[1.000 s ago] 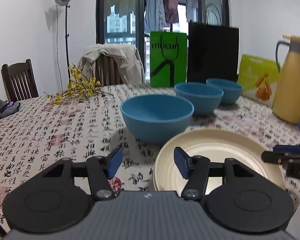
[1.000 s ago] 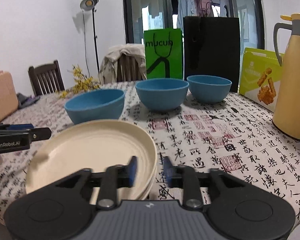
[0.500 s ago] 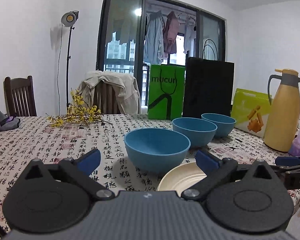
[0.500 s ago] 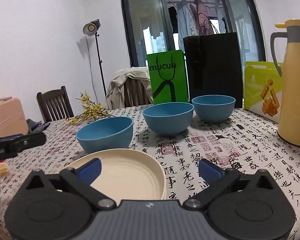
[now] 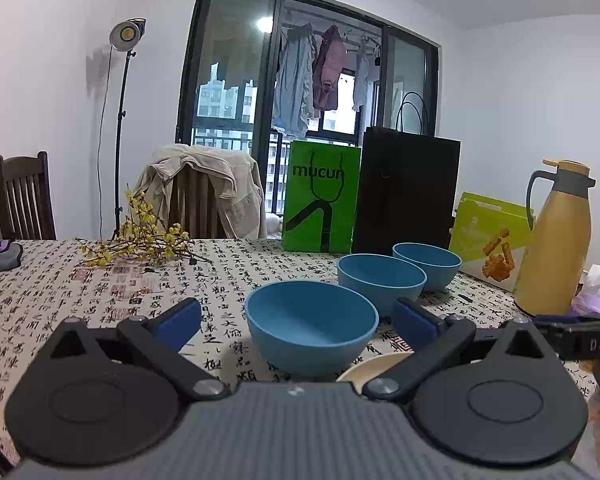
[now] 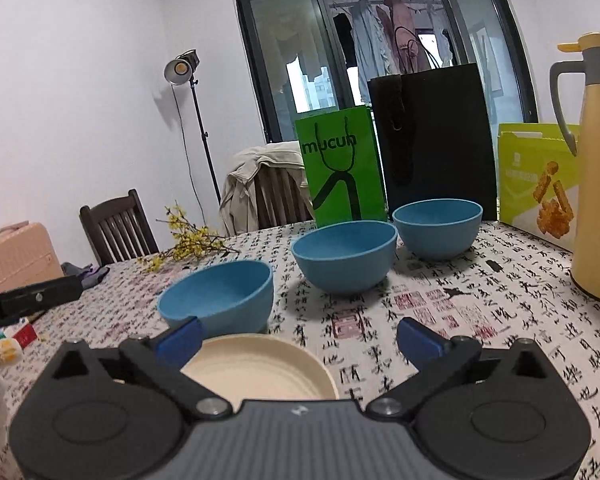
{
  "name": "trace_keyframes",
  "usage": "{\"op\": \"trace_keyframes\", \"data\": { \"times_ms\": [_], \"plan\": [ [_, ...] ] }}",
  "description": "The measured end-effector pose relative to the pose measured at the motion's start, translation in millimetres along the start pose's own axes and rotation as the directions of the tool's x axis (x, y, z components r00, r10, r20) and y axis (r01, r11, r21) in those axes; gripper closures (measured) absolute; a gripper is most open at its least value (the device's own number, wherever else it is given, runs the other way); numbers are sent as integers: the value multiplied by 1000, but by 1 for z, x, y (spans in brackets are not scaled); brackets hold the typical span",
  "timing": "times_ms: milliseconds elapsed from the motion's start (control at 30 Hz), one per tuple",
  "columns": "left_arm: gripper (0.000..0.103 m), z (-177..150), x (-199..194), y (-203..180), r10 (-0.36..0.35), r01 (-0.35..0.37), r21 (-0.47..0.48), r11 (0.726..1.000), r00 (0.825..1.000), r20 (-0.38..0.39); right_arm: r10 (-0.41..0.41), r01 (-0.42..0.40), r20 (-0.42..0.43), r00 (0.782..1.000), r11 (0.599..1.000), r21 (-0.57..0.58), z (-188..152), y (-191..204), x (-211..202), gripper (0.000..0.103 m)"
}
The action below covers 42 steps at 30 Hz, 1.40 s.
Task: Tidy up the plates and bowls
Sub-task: 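Move both open grippers toward the nearest blue bowl, then lower both grippers onto the blue bowl's rim and close them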
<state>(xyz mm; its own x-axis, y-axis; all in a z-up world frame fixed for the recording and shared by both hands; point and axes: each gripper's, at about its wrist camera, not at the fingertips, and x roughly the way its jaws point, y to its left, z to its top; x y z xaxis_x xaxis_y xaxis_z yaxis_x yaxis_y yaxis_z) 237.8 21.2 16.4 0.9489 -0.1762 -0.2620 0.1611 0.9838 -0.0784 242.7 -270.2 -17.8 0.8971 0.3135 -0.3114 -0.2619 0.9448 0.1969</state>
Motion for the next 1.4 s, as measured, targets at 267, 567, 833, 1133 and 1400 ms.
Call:
{"op": "trace_keyframes", "data": {
  "times_ms": [267,567,833,1133,1400],
  "plan": [
    [0,18,20,8,-27,27,-5,1000,999,-35,3,-1,-66,998,1000,27,30,3,31,0],
    [0,44,48,19,-40,34,-74,997,996,-83,6,-6,-131,991,1000,2,62,19,68,0],
    [0,65,75,40,31,-55,-189,980,991,-127,-1,6,-229,974,1000,23,92,25,107,0],
    [0,78,112,58,34,-87,-293,952,983,-179,-36,67,-361,932,995,75,105,19,154,0],
    [0,58,147,74,27,-124,-341,932,961,-274,-52,103,-448,892,991,90,94,22,186,0]
  ]
}}
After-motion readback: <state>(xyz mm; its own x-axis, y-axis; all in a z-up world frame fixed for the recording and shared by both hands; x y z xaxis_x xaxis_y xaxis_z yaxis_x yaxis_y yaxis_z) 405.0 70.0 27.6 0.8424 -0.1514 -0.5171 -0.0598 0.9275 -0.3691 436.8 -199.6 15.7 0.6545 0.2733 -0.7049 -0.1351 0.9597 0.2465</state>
